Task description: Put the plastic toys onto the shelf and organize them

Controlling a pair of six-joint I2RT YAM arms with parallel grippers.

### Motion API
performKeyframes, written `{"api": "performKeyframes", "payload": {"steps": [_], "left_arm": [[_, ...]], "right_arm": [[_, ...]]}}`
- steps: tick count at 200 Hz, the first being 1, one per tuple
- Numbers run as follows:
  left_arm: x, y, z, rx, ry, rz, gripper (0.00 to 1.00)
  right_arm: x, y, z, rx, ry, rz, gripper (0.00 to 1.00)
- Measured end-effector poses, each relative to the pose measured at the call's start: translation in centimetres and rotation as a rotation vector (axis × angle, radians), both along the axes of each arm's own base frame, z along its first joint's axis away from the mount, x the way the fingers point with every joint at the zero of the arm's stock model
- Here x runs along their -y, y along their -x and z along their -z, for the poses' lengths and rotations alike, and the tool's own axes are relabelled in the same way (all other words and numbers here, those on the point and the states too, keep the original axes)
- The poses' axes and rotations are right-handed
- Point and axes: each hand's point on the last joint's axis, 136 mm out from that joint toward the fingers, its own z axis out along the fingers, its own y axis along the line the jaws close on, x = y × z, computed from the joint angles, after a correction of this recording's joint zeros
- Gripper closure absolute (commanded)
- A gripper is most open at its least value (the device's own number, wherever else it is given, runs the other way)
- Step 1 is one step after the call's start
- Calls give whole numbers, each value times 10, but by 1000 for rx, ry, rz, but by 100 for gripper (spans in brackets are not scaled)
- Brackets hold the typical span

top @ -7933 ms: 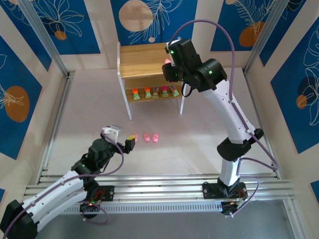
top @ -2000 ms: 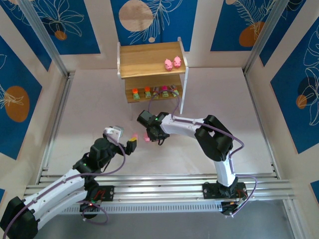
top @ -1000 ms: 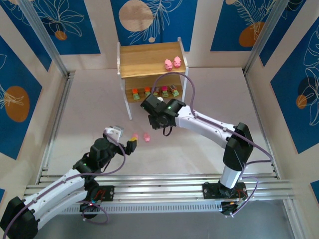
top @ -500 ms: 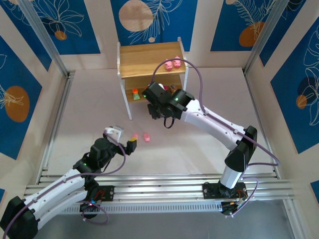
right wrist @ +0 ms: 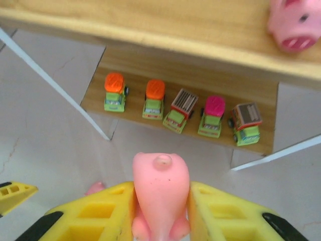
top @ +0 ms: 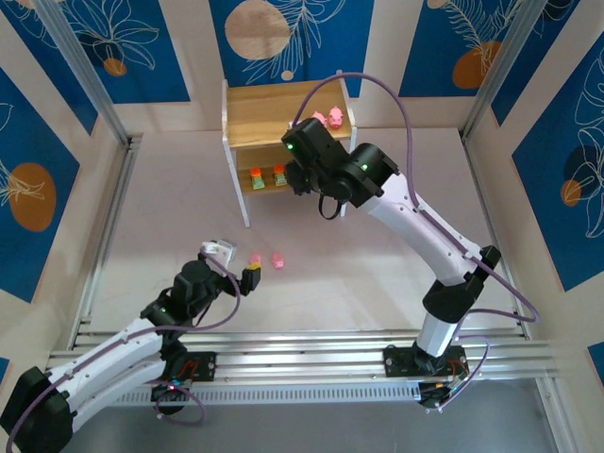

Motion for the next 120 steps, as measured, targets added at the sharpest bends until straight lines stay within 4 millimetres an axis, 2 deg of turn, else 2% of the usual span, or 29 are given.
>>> {"api": "performKeyframes", "payload": {"steps": [61,91,120], "left_arm": [[3,0,9,-27,-14,14,0],[3,0,8,-27,-14,14,0],[3,0,8,-27,-14,14,0]], "right_arm": [[-6,-26,-33,76,-4,-8,70],[-6,-37,-38,92,-7,0,70],[2,-50,-36,92,-1,26,70]]}}
